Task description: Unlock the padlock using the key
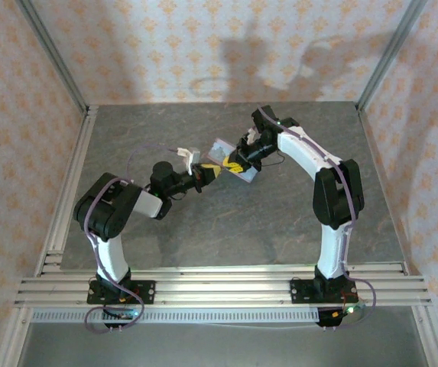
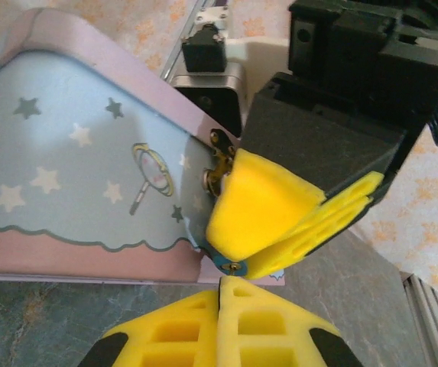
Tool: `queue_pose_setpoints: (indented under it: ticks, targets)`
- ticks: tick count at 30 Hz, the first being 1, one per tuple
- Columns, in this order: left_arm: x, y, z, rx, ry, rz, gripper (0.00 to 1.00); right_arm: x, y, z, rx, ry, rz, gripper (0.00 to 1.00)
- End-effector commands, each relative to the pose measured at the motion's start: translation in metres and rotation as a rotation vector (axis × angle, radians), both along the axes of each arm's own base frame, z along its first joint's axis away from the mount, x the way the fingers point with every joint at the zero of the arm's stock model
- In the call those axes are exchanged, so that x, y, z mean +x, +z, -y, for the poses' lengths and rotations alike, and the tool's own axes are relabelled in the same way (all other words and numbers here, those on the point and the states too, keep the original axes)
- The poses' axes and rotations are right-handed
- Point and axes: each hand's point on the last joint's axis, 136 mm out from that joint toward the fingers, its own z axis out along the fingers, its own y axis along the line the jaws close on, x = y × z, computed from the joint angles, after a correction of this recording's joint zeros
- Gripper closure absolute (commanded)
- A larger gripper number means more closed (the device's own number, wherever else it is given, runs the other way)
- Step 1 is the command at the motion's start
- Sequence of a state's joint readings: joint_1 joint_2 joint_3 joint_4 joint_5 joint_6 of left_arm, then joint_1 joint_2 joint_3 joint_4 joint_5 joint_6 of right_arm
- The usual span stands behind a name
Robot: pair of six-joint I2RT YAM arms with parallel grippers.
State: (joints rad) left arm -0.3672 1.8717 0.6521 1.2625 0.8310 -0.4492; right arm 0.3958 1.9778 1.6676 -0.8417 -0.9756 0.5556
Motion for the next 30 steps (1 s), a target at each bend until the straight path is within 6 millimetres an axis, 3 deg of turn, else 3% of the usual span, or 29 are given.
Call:
queue_pose_setpoints:
  ticks: [1,6,21,23,30]
  targets:
    - [0.009,0.011,0.003,-0.053,0.003,0.002,1.0,-0.012,-0.006,-0.005,-0.002,0.027,-0.044,1.0]
    - [0.013,-0.005,0.001,-0.068,0.025,-0.072,1.0,-0.009,-0.004,-0.01,0.035,0.003,-0.045,1.0]
    - [0.014,-0.002,-0.003,-0.104,0.077,-0.114,1.0,-0.007,-0.009,-0.011,0.034,-0.024,-0.044,1.0]
    - [0.011,0.011,-0.003,-0.115,0.077,-0.09,1.0,-0.006,-0.01,-0.011,0.027,-0.026,-0.04,1.0]
    - [0.004,0.006,-0.002,-0.089,0.113,-0.074,1.0,-0.005,-0.011,-0.013,0.02,-0.039,-0.036,1.0]
